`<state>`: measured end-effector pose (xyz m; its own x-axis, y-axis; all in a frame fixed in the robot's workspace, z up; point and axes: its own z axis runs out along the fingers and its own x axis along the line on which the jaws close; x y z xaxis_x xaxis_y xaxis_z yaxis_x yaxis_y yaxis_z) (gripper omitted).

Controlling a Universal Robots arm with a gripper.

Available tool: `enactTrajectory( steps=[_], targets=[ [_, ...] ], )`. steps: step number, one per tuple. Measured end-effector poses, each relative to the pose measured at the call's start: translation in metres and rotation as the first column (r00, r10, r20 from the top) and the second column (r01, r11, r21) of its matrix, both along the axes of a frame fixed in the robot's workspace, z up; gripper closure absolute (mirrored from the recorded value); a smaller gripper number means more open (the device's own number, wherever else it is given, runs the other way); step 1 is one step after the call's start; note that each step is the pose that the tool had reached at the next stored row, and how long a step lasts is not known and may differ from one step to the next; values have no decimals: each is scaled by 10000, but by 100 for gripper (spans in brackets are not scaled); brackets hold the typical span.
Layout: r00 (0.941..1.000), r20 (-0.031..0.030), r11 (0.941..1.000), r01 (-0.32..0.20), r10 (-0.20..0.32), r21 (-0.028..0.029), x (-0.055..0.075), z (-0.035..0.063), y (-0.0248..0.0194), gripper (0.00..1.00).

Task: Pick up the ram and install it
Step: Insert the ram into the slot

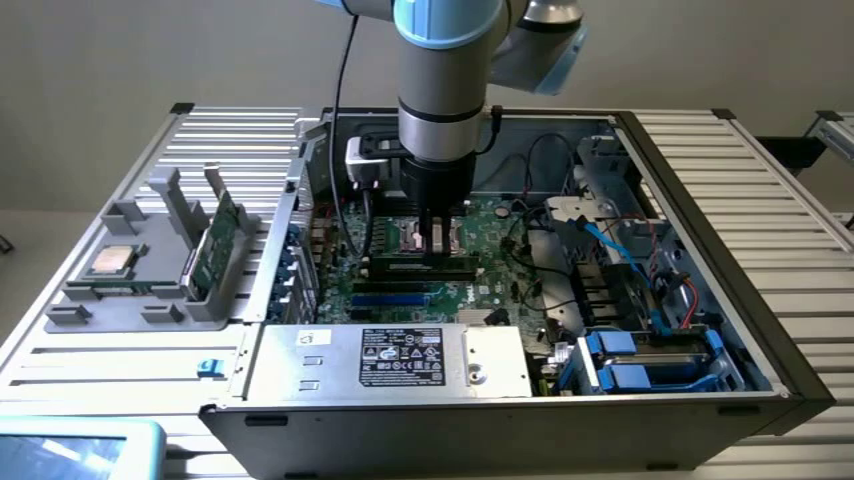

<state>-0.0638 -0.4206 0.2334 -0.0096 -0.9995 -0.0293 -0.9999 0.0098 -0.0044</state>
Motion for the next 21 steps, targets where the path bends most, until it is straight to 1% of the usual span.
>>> enactTrajectory(
  steps=[11, 21],
  targets=[
    [10000, 1, 10000, 0, 0, 1, -3, 3, 0, 89],
    [10000, 0, 10000, -2, 2, 0, -33, 3, 0, 89]
  ],
)
